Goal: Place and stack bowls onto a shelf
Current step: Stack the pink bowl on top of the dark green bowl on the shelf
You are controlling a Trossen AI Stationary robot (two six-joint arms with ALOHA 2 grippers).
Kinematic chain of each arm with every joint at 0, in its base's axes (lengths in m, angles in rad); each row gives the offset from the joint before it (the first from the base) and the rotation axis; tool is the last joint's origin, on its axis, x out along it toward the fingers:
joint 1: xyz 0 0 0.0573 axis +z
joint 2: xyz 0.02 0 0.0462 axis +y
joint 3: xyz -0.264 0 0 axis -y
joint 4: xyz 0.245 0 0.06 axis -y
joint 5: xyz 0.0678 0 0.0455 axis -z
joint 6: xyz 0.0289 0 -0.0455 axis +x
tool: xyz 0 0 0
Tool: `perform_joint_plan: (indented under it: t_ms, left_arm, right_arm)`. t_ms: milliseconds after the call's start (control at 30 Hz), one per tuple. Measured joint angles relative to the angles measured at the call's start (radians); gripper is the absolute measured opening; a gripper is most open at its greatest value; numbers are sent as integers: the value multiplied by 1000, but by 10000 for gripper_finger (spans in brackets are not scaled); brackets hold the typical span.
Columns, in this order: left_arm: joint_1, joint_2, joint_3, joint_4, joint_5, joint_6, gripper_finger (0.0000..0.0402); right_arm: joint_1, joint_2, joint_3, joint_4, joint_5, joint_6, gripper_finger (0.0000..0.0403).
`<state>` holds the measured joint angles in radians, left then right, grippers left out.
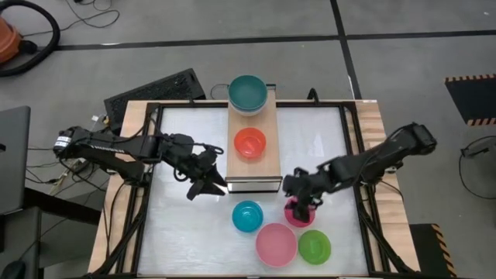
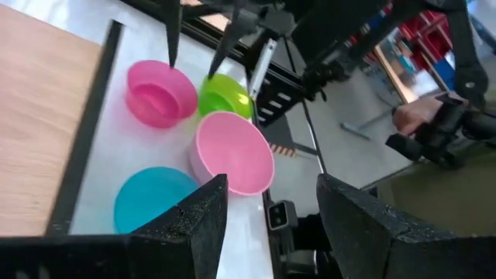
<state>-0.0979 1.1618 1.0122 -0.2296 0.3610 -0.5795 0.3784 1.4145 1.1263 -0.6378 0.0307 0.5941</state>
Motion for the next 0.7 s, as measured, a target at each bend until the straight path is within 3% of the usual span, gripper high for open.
perform_joint_plan:
  t_ms: [267, 700]
  left_arm:
    - [-52, 0, 0, -2, -29, 37, 183]
    - [-94, 0, 0, -12, -71, 37, 183]
  right_arm:
    - [85, 151, 0, 74, -1, 138, 232]
    - [114, 292, 0, 122, 3, 168, 232]
